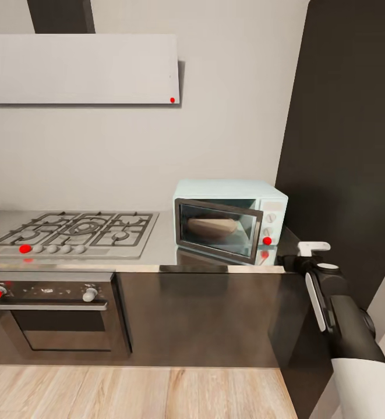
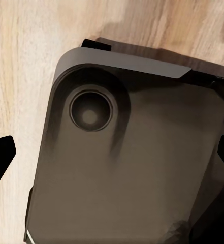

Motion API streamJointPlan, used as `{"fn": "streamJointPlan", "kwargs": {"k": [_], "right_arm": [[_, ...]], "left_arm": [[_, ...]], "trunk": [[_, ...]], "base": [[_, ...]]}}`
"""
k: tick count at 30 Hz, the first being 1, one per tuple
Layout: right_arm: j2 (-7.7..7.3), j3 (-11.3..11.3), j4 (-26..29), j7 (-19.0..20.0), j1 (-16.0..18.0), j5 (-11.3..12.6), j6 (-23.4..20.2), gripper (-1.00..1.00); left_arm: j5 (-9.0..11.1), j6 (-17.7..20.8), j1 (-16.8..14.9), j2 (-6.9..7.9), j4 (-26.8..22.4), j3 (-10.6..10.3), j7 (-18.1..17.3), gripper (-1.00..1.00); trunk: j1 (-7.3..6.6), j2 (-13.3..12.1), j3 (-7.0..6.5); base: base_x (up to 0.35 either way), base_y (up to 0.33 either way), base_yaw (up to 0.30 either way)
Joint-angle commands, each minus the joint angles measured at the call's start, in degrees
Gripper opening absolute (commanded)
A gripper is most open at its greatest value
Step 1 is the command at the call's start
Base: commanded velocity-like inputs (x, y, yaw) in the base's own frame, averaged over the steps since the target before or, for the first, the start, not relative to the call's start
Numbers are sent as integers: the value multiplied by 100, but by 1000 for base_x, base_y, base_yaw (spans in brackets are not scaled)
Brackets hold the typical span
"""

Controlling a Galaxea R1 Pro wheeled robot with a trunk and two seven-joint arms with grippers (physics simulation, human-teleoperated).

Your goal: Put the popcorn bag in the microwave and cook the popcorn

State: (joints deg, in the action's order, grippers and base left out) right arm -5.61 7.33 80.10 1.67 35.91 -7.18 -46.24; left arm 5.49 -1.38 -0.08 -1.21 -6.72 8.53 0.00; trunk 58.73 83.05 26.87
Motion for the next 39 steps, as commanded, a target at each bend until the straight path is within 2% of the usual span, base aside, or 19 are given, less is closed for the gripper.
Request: {"fn": "streamJointPlan", "kwargs": {"k": [1,6,34,39], "right_arm": [[-1,-6,15,18,4,-44,-27,100],[6,-30,31,26,4,-40,42,100],[53,-50,32,37,4,40,120,100],[69,-49,-50,497,4,42,686,100]], "left_arm": [[58,-11,-1,-2,-3,10,0,100],[65,-8,-1,3,3,2,0,100],[66,-11,-1,2,4,7,0,100],[66,-11,-1,-2,4,8,0,100]], "trunk": [[0,3,6],[0,3,6],[0,3,6],[0,3,6]], "base": [[0,0,0],[39,0,0],[173,0,0],[10,0,0]]}}
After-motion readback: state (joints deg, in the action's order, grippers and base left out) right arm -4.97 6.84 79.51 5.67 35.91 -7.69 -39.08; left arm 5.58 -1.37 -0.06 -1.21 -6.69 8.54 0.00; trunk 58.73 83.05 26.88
